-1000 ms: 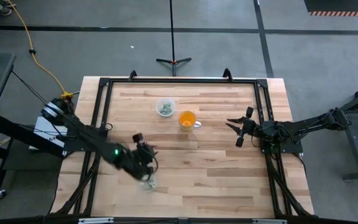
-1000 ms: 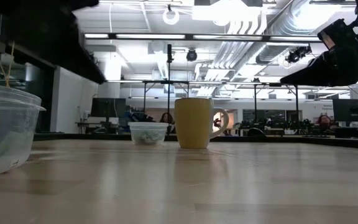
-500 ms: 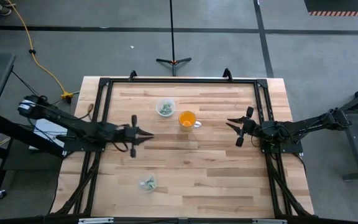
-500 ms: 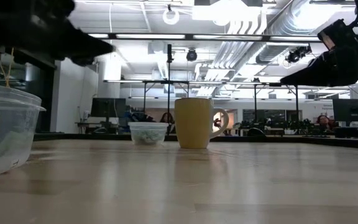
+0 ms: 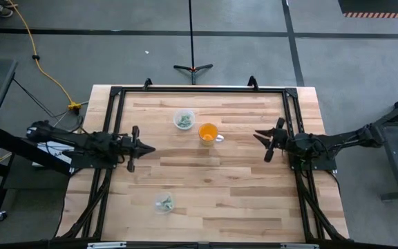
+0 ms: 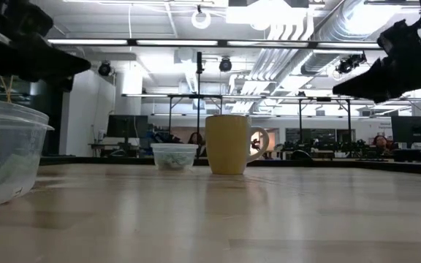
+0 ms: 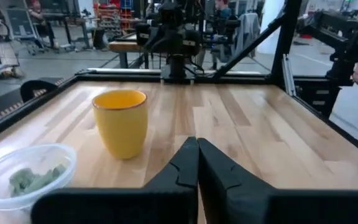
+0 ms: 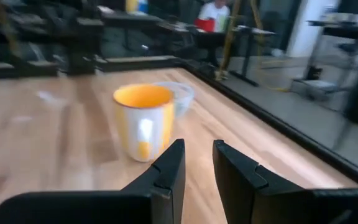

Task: Pick and place items into bin
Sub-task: Return to Home Position

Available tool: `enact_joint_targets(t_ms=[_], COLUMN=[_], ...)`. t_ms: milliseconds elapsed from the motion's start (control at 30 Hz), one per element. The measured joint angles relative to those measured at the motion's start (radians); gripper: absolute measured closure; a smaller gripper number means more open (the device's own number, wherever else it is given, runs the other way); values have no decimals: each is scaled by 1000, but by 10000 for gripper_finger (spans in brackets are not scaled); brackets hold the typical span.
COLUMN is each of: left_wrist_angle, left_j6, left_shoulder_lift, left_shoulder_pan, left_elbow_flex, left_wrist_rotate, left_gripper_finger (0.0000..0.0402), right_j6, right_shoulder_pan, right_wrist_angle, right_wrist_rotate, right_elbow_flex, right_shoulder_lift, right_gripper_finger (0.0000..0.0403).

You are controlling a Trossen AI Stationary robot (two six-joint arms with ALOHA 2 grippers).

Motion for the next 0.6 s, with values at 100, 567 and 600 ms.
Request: enact_joint_targets(t_ms=[100, 567, 600], left_wrist_angle=[-55, -222, -214], left_j6=[7, 12, 15], left_shoulder_lift=[-105, -172, -172], left_shoulder_pan=[0, 0, 0], left_elbow_flex=[-2, 56, 50], left_wrist_rotate=[-1, 31, 31], left_gripper_finger=[344, 373, 366], right_j6=[5, -102, -103], right_shoulder_pan=[0, 4, 4], right_wrist_angle=[-1, -100, -102], right_wrist_rotate=[-100, -213, -255], right_elbow_flex=[0, 26, 26], right_shoulder_lift=[-41, -228, -227], right_gripper_finger=[329, 329, 329])
